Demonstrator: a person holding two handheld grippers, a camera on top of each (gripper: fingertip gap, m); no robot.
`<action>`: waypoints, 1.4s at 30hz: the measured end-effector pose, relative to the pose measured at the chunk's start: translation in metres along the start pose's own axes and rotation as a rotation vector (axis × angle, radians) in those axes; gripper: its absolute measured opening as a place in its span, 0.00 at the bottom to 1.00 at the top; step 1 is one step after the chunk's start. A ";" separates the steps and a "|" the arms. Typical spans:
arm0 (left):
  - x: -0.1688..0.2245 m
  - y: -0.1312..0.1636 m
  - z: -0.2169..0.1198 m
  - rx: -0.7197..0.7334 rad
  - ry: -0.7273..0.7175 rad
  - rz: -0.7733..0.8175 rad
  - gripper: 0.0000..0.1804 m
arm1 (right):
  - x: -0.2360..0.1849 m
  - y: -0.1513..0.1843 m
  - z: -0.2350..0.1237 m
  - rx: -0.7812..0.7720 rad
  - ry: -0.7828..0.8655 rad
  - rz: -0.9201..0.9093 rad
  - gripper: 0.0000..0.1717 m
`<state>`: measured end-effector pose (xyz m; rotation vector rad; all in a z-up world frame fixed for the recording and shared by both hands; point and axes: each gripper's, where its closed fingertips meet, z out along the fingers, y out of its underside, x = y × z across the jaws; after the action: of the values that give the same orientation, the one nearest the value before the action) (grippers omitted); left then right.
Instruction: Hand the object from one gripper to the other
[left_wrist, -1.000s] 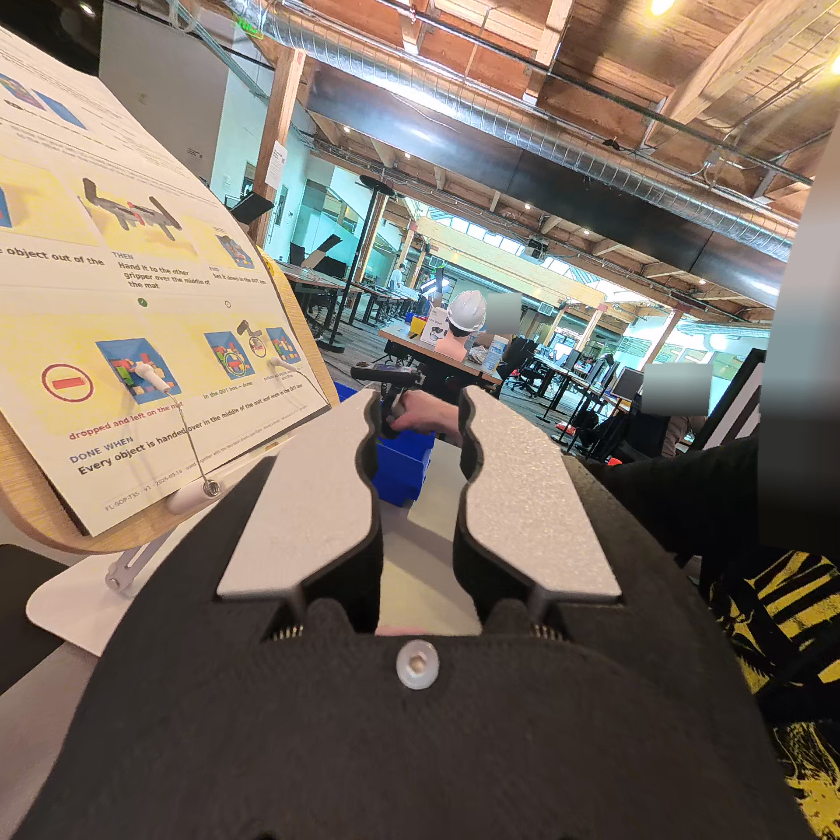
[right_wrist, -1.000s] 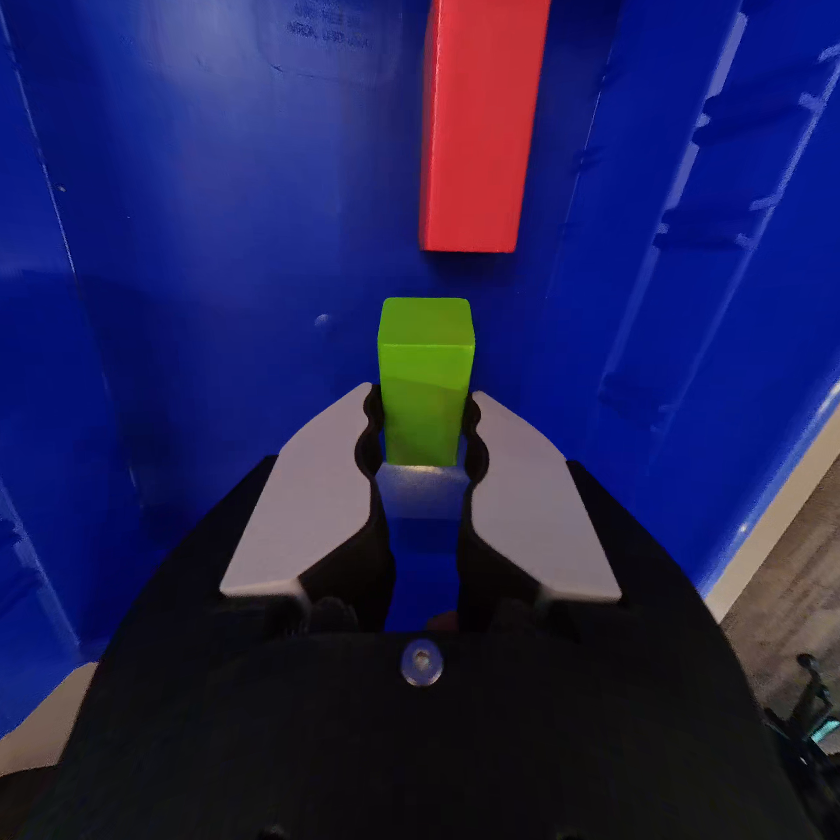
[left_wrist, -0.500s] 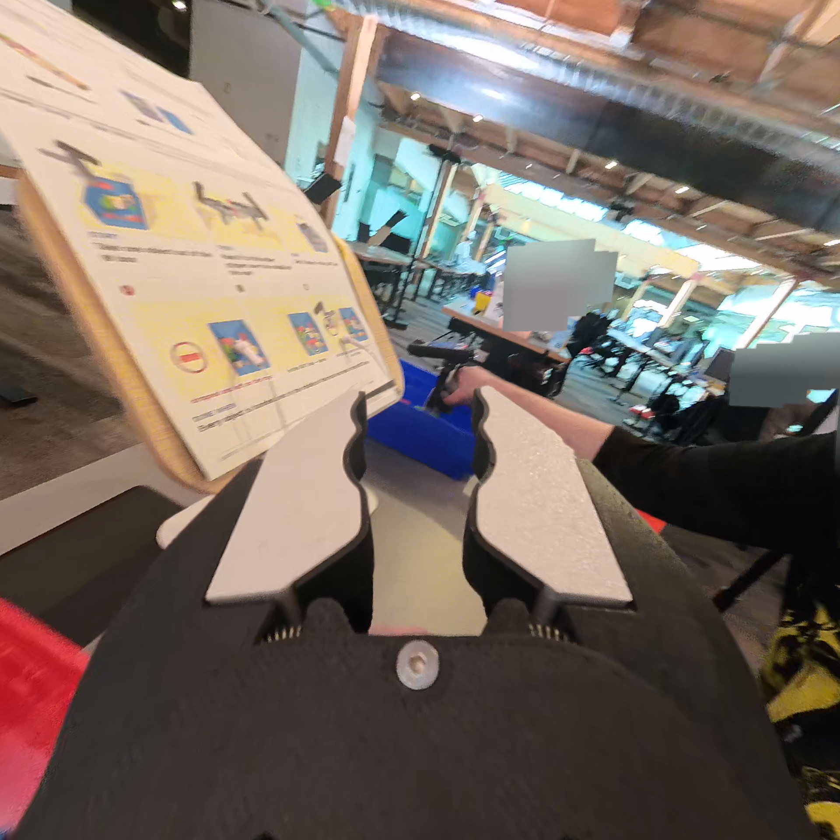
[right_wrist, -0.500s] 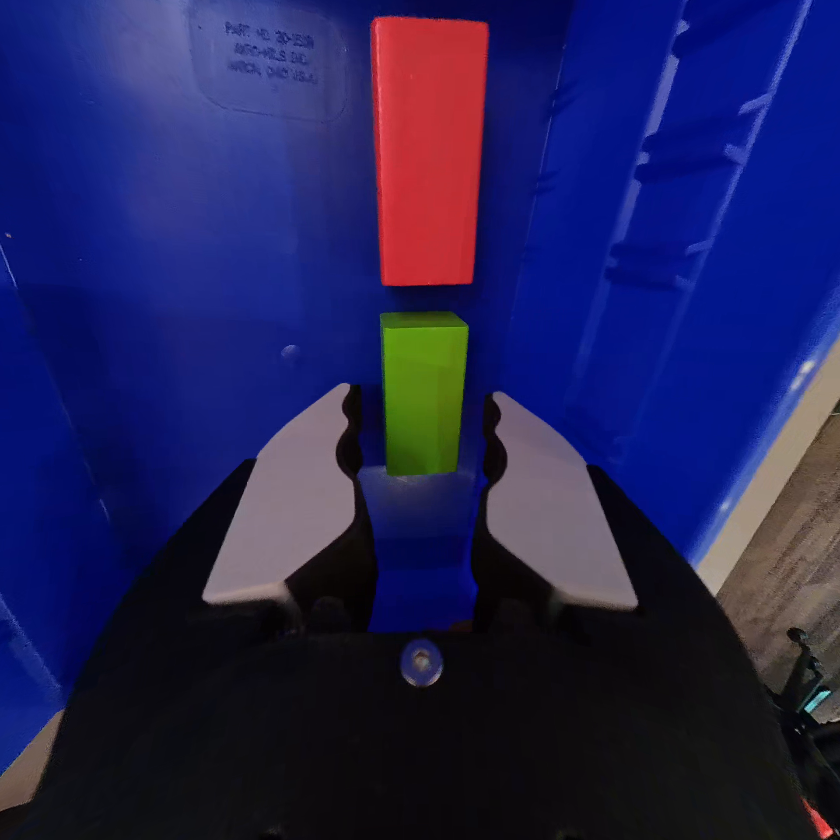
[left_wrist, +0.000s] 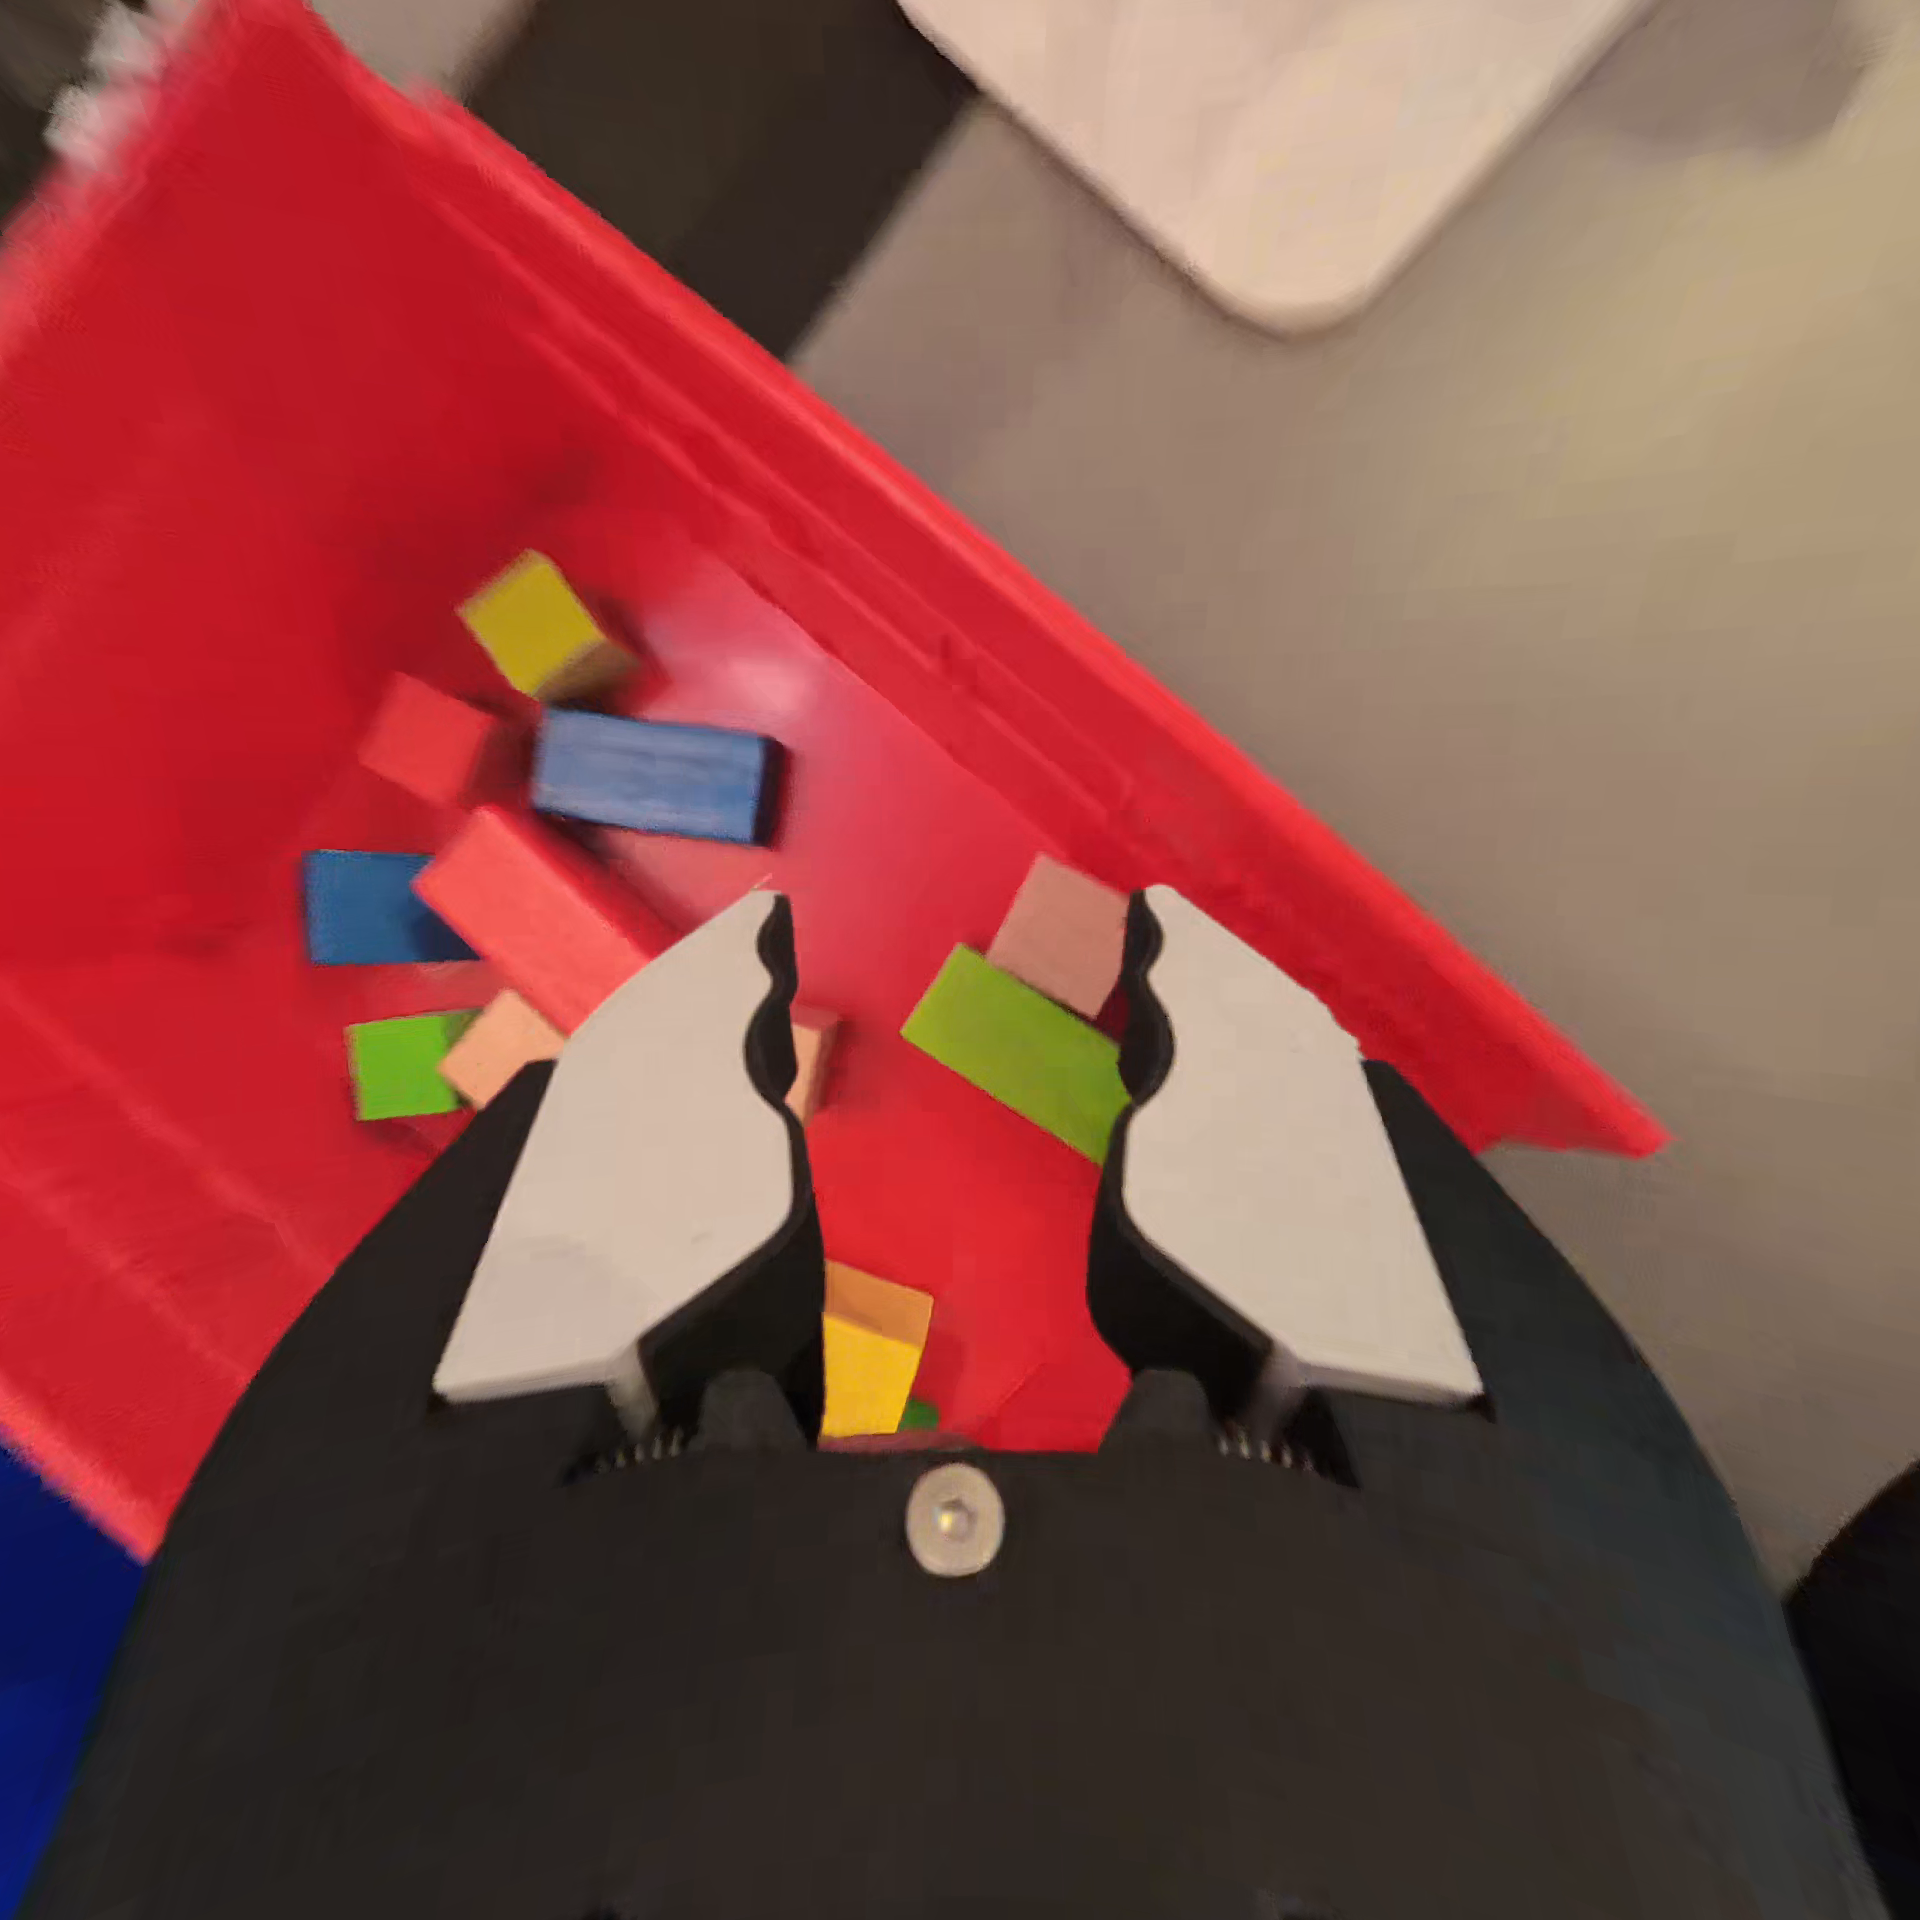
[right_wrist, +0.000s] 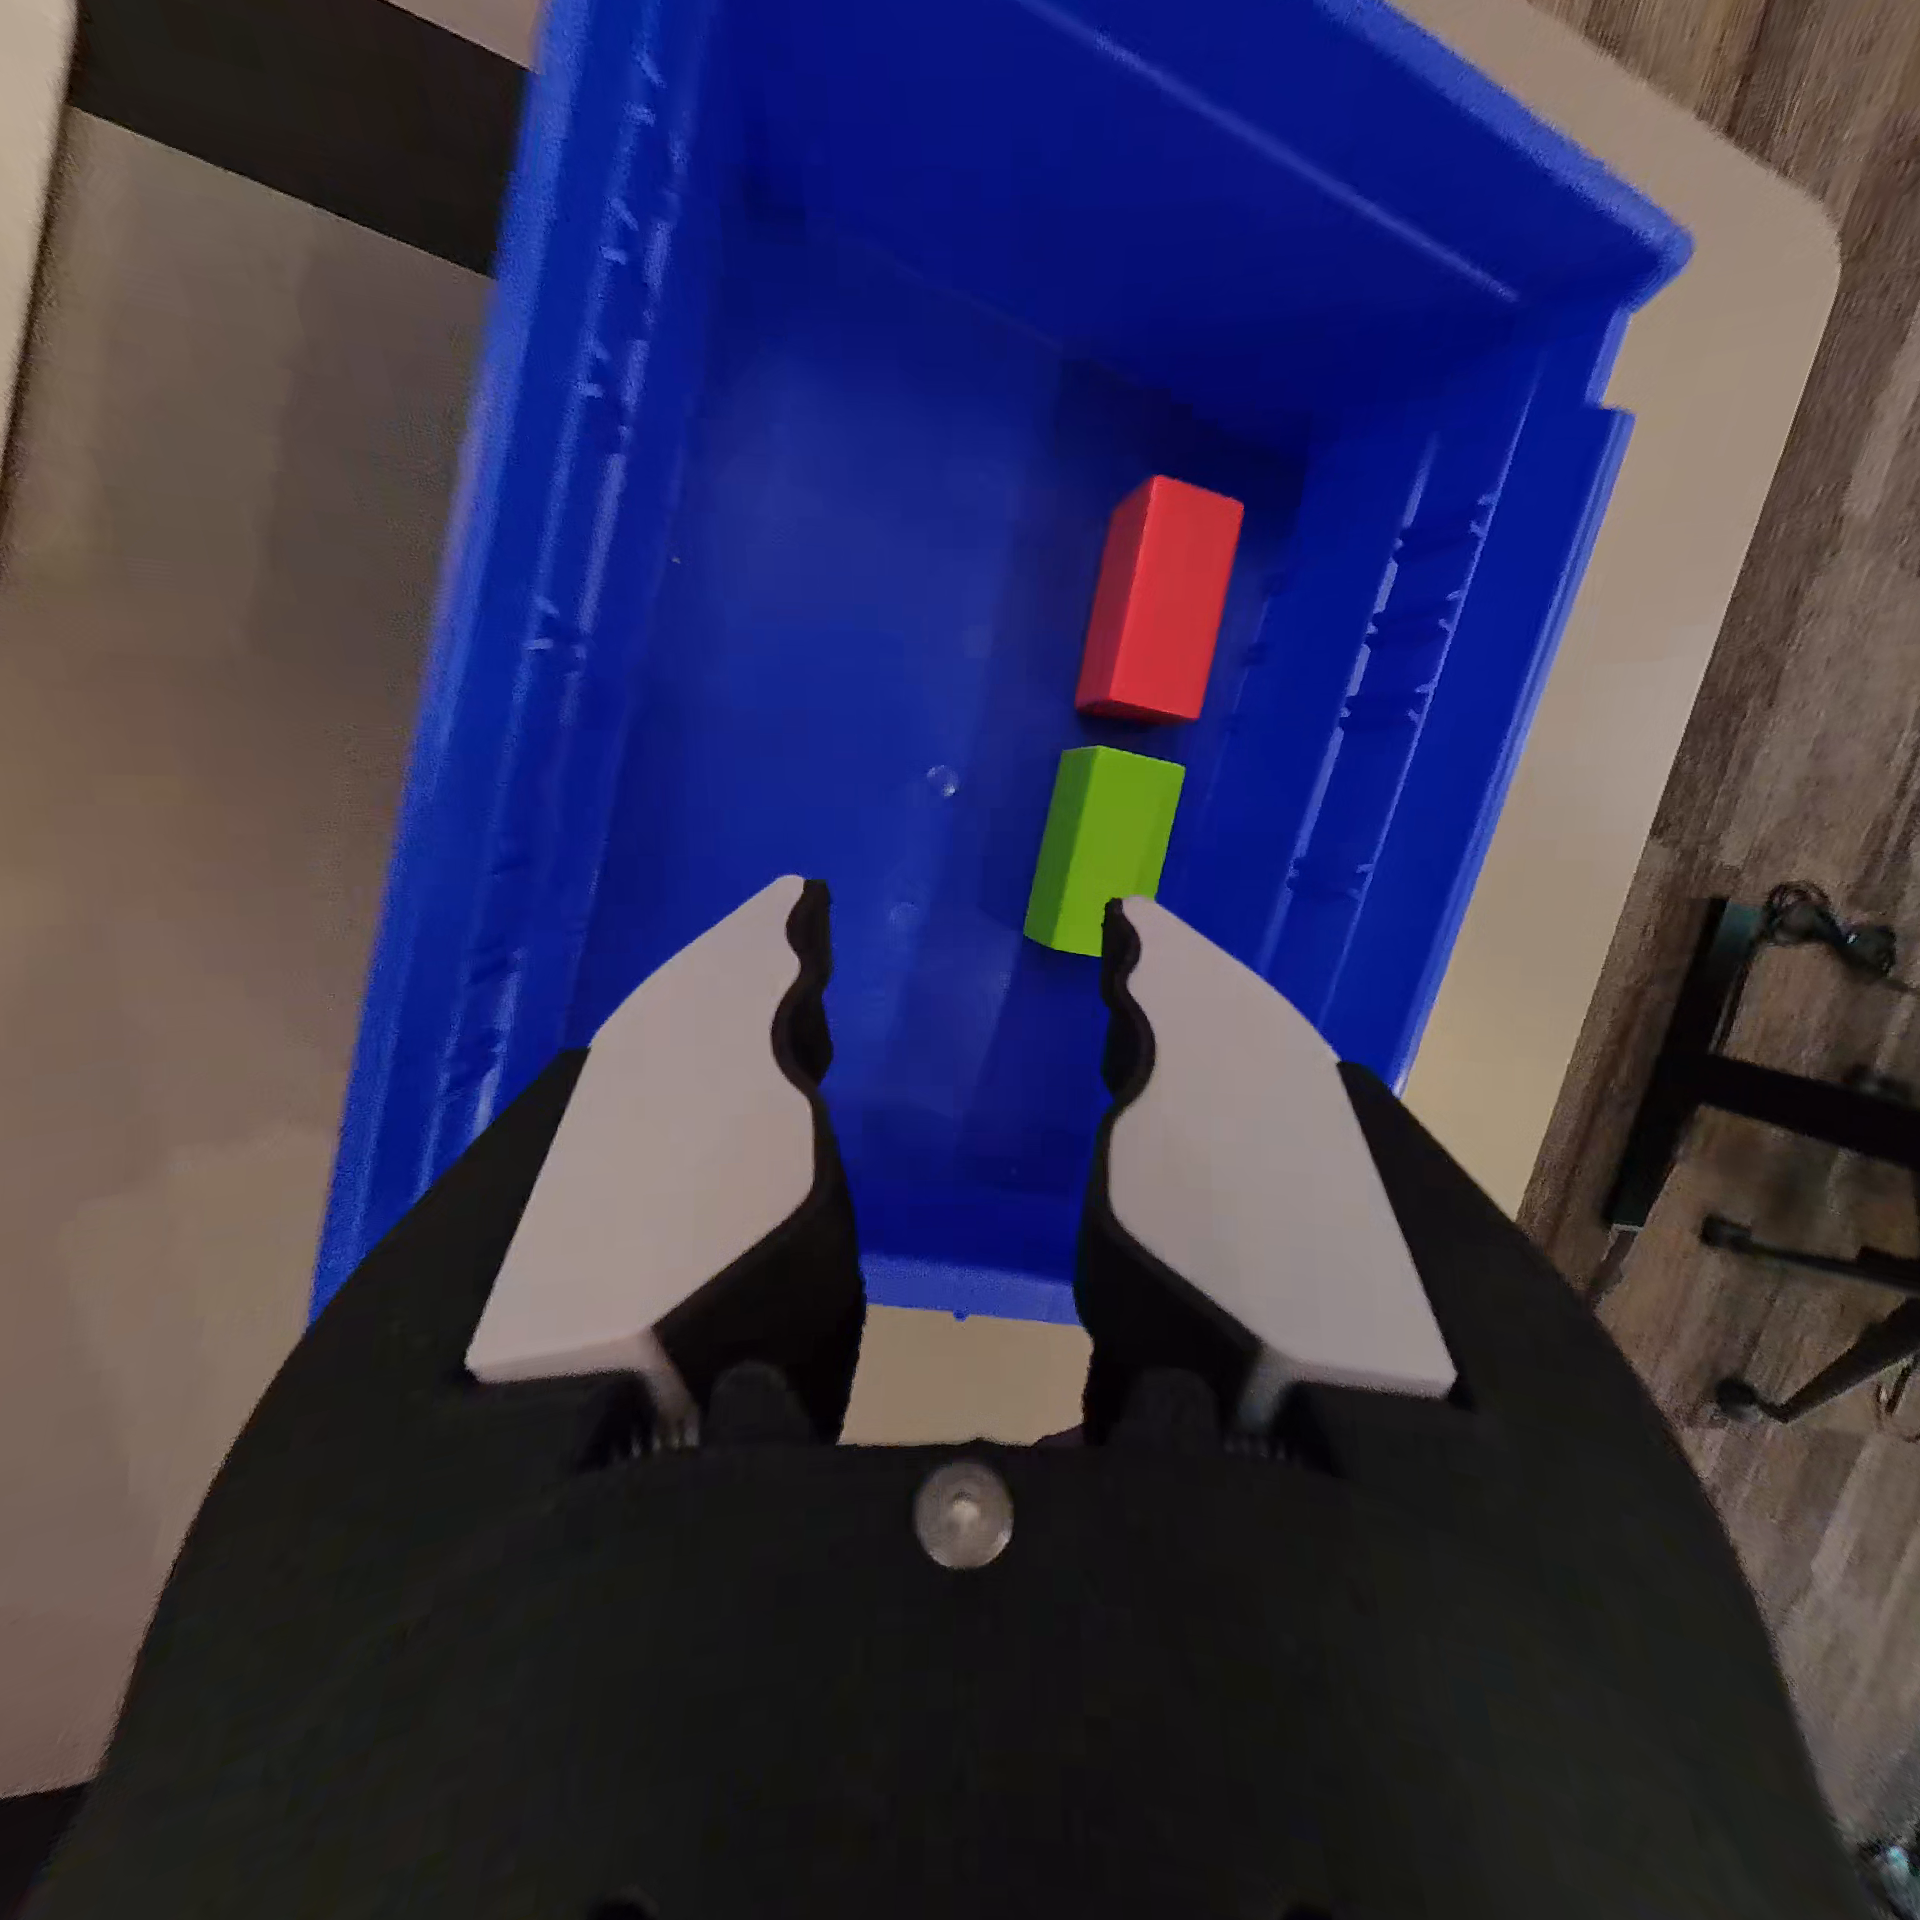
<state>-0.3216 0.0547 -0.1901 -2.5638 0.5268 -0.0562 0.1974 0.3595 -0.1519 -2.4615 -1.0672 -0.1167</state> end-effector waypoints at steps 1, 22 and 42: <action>0.003 0.011 0.010 -0.061 0.010 0.040 0.35 | -0.004 -0.002 -0.004 0.014 0.000 -0.013 0.29; 0.032 -0.061 -0.062 0.464 0.090 0.184 0.19 | -0.236 -0.074 -0.164 0.576 -0.732 -0.342 0.26; 0.183 -0.166 -0.178 1.184 0.213 0.596 0.19 | -0.406 -0.097 -0.284 0.605 -1.952 -0.219 0.20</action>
<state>-0.1184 0.0316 0.0352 -1.2059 0.9501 -0.3215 -0.1265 0.0208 0.0364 -1.2495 -1.4737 2.4181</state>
